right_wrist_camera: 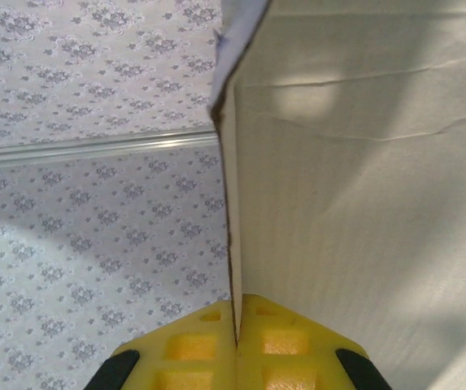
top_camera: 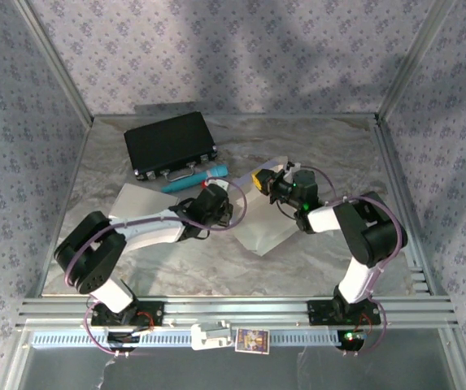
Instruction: Fold the paper box
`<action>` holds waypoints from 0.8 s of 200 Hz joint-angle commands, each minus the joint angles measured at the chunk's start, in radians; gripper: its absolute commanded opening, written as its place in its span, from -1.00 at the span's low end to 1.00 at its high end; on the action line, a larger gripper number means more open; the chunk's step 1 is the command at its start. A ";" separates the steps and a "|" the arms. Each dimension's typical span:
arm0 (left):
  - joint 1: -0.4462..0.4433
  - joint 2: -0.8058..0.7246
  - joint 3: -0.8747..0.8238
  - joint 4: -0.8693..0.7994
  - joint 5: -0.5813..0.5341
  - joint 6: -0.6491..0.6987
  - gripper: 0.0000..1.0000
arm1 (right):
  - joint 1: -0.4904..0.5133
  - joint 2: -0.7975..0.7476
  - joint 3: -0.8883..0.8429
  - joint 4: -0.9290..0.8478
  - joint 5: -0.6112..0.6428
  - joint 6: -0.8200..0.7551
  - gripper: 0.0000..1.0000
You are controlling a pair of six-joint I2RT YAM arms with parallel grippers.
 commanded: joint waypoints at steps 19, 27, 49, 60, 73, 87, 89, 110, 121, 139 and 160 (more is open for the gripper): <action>-0.025 0.061 0.060 -0.061 -0.125 -0.079 -0.59 | 0.042 -0.043 -0.019 -0.089 0.023 0.028 -1.00; -0.028 0.072 0.073 -0.072 -0.134 -0.085 -0.60 | 0.045 -0.049 -0.019 -0.096 0.027 0.030 -1.00; -0.043 0.108 0.141 -0.143 -0.173 -0.101 -0.61 | 0.057 -0.075 -0.023 -0.138 0.054 0.034 -1.00; -0.049 0.126 0.174 -0.186 -0.202 -0.124 -0.66 | 0.062 -0.083 -0.023 -0.153 0.066 0.037 -1.00; -0.055 0.147 0.210 -0.242 -0.230 -0.145 -0.71 | 0.066 -0.092 -0.023 -0.172 0.081 0.042 -1.00; -0.062 0.166 0.238 -0.285 -0.248 -0.170 -0.84 | 0.071 -0.103 -0.022 -0.189 0.094 0.048 -1.00; -0.063 0.169 0.241 -0.291 -0.251 -0.174 -0.86 | 0.071 -0.104 -0.021 -0.193 0.095 0.049 -1.00; -0.071 0.191 0.278 -0.353 -0.273 -0.212 -1.00 | 0.077 -0.118 -0.018 -0.223 0.110 0.051 -1.00; -0.074 0.199 0.293 -0.379 -0.284 -0.227 -1.00 | 0.077 -0.123 -0.011 -0.236 0.113 0.051 -1.00; -0.076 0.210 0.319 -0.425 -0.306 -0.256 -1.00 | 0.082 -0.134 -0.010 -0.259 0.125 0.050 -1.00; -0.079 0.212 0.329 -0.432 -0.312 -0.261 -1.00 | 0.079 -0.141 -0.005 -0.275 0.126 0.047 -1.00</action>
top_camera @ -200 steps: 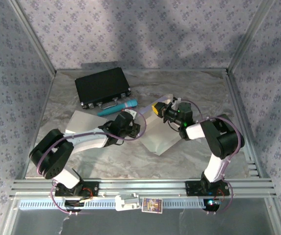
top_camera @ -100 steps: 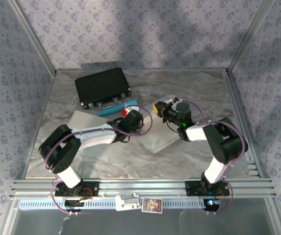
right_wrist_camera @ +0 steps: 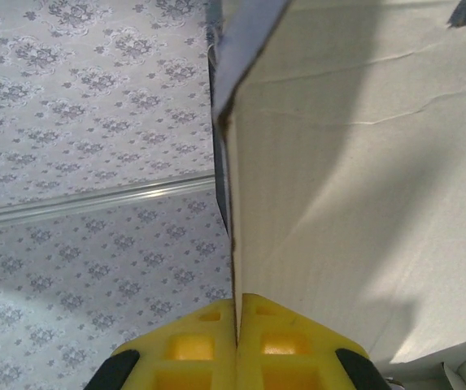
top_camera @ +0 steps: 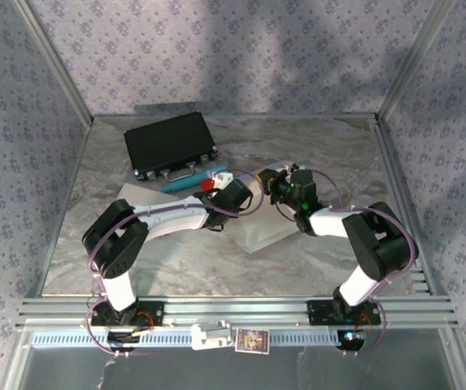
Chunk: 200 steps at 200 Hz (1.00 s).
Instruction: Fold the paper box
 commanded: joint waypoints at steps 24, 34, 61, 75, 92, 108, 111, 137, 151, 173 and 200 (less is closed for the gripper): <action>-0.012 0.023 0.019 -0.020 0.021 0.001 -0.89 | 0.031 -0.029 0.007 -0.106 -0.048 0.005 -1.00; -0.010 0.020 0.006 0.020 0.047 0.020 -0.74 | 0.029 -0.030 0.008 -0.111 -0.048 0.007 -1.00; 0.010 0.021 -0.012 0.100 0.115 0.060 -0.47 | 0.026 -0.037 0.008 -0.122 -0.046 0.006 -1.00; 0.020 0.022 -0.018 0.120 0.133 0.074 -0.47 | 0.022 -0.040 0.003 -0.128 -0.043 0.007 -1.00; 0.031 0.024 -0.023 0.125 0.142 0.081 -0.48 | 0.016 -0.043 0.000 -0.131 -0.042 0.009 -1.00; 0.036 0.028 -0.026 0.117 0.145 0.079 -0.47 | 0.014 -0.045 -0.004 -0.132 -0.040 0.010 -1.00; 0.036 0.028 -0.026 0.115 0.142 0.077 -0.46 | 0.012 -0.045 -0.003 -0.133 -0.041 0.010 -1.00; 0.038 0.023 -0.041 0.112 0.134 0.070 -0.34 | 0.008 -0.045 -0.005 -0.133 -0.040 0.014 -1.00; 0.045 0.017 -0.049 0.119 0.134 0.069 -0.34 | 0.006 -0.048 -0.004 -0.134 -0.040 0.014 -1.00; 0.064 0.008 -0.068 0.152 0.157 0.081 -0.42 | 0.002 -0.054 -0.007 -0.137 -0.039 0.015 -1.00; 0.071 0.005 -0.067 0.158 0.170 0.096 -0.67 | 0.000 -0.055 -0.007 -0.145 -0.038 0.015 -1.00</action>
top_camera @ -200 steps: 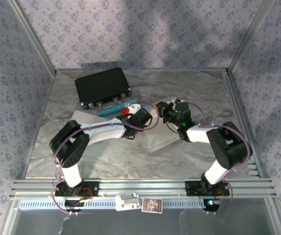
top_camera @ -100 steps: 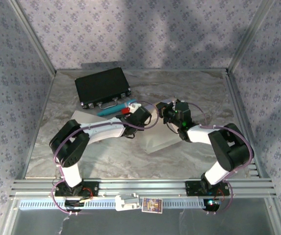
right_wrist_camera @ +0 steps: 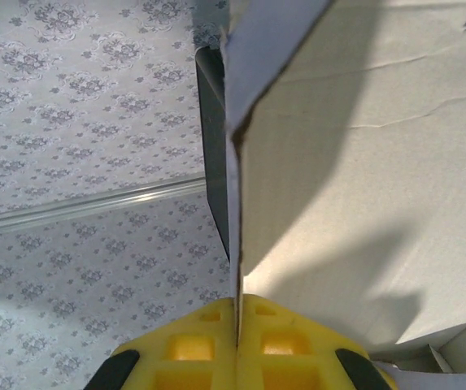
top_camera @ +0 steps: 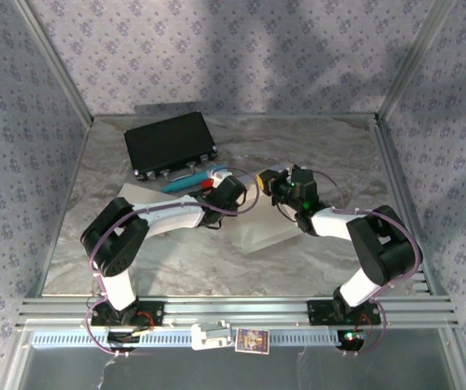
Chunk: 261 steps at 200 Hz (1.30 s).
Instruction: Fold the paper box
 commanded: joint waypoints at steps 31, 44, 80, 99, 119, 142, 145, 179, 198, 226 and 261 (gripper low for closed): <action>0.009 0.006 0.002 -0.002 0.026 0.011 -0.84 | 0.007 -0.013 -0.004 -0.079 -0.040 0.014 -1.00; 0.005 0.012 0.016 -0.036 0.008 -0.007 -0.93 | 0.011 -0.016 0.003 -0.094 -0.037 0.012 -1.00; -0.018 0.043 0.126 -0.229 -0.076 -0.117 -1.00 | 0.021 -0.051 0.039 -0.211 -0.005 0.009 -1.00; -0.022 0.058 0.175 -0.297 -0.069 -0.147 -1.00 | 0.013 -0.088 0.082 -0.347 -0.001 -0.018 -0.60; -0.005 0.057 0.220 -0.397 -0.045 -0.169 -1.00 | -0.019 -0.153 0.145 -0.552 -0.003 -0.088 -0.10; 0.031 0.034 0.236 -0.477 -0.001 -0.158 -1.00 | -0.072 -0.227 0.255 -0.831 0.014 -0.237 0.24; 0.037 0.031 0.237 -0.484 0.005 -0.152 -1.00 | -0.082 -0.232 0.272 -0.861 0.010 -0.260 0.25; 0.092 0.009 0.233 -0.578 0.062 -0.092 -1.00 | -0.148 -0.243 0.478 -1.172 -0.006 -0.501 0.29; 0.135 0.008 0.244 -0.628 0.109 -0.055 -1.00 | -0.164 -0.209 0.563 -1.305 -0.005 -0.620 0.29; 0.204 0.008 0.257 -0.683 0.173 -0.012 -1.00 | -0.164 -0.107 0.690 -1.427 -0.007 -0.715 0.30; 0.265 0.027 0.282 -0.718 0.232 0.012 -1.00 | -0.132 0.034 0.817 -1.479 0.001 -0.744 0.32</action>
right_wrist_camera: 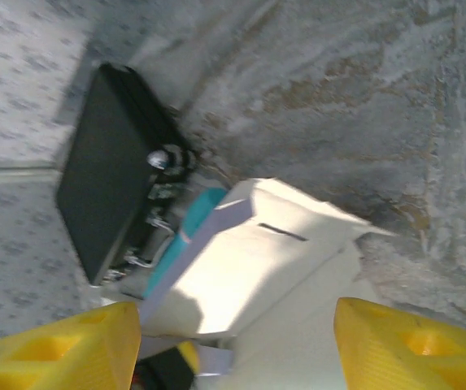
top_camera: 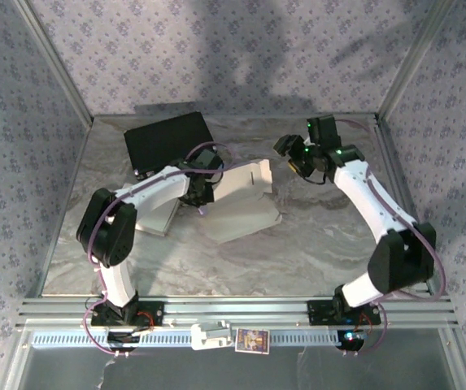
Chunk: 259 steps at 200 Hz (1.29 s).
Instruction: Fold the paper box
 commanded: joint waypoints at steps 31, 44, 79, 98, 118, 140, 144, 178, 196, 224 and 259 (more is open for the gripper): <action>0.048 0.026 0.078 -0.159 0.076 0.085 -1.00 | 0.050 0.216 0.220 -0.165 0.010 -0.121 0.25; 0.048 0.037 0.097 -0.170 0.077 0.096 -1.00 | 0.062 0.259 0.273 -0.175 0.020 -0.142 0.23; 0.049 0.050 0.123 -0.183 0.076 0.106 -1.00 | 0.096 0.335 0.361 -0.180 0.046 -0.176 0.21; 0.048 0.051 0.127 -0.183 0.078 0.103 -1.00 | 0.107 0.365 0.386 -0.172 0.046 -0.182 0.21; 0.048 0.052 0.130 -0.181 0.081 0.102 -1.00 | 0.112 0.395 0.409 -0.173 0.041 -0.185 0.19; 0.048 0.052 0.133 -0.179 0.080 0.103 -1.00 | 0.117 0.425 0.424 -0.172 0.033 -0.193 0.19; 0.049 0.053 0.133 -0.179 0.079 0.103 -1.00 | 0.117 0.431 0.427 -0.175 0.030 -0.192 0.19; 0.049 0.057 0.141 -0.174 0.079 0.110 -1.00 | 0.127 0.469 0.427 -0.165 0.019 -0.201 0.17; 0.049 0.062 0.149 -0.178 0.080 0.114 -1.00 | 0.131 0.490 0.435 -0.157 0.001 -0.201 0.16; 0.050 0.070 0.158 -0.177 0.081 0.117 -1.00 | 0.143 0.501 0.443 -0.159 -0.031 -0.198 0.15; 0.050 0.072 0.165 -0.169 0.078 0.121 -1.00 | 0.173 0.478 0.410 -0.132 -0.068 -0.179 0.14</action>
